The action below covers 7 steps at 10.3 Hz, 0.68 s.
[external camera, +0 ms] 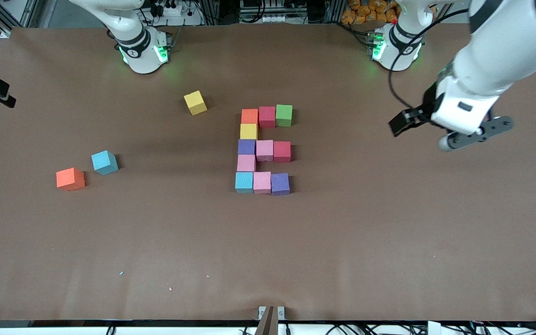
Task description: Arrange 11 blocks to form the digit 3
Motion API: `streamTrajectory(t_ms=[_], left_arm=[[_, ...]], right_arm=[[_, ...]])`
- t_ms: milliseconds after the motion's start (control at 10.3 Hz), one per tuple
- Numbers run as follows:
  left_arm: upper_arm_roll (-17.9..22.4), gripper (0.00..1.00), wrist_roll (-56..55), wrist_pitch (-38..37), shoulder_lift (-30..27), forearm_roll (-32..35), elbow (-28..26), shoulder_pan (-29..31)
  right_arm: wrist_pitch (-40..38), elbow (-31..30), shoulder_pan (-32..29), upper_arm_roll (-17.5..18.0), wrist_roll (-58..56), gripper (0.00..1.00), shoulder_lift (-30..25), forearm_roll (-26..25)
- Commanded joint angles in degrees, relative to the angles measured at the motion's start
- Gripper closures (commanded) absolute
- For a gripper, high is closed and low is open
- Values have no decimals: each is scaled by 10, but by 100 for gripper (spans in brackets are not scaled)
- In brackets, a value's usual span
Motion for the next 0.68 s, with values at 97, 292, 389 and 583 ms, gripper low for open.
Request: streamTrajectory(t_ms=[97, 292, 389, 583], left_arm=[[135, 0, 151, -22, -40, 5, -10, -70], [151, 0, 197, -39, -68, 5, -19, -65], [174, 0, 217, -46, -75, 5, -19, -68], [195, 0, 286, -51, -84, 5, -19, -65]], right_arm=[[-7, -14, 10, -4, 10, 0, -18, -6], [-7, -10, 9, -6, 9, 0, -14, -6], [-8, -9, 9, -6, 5, 0, -14, -9], [-9, -7, 9, -6, 4, 0, -8, -11]])
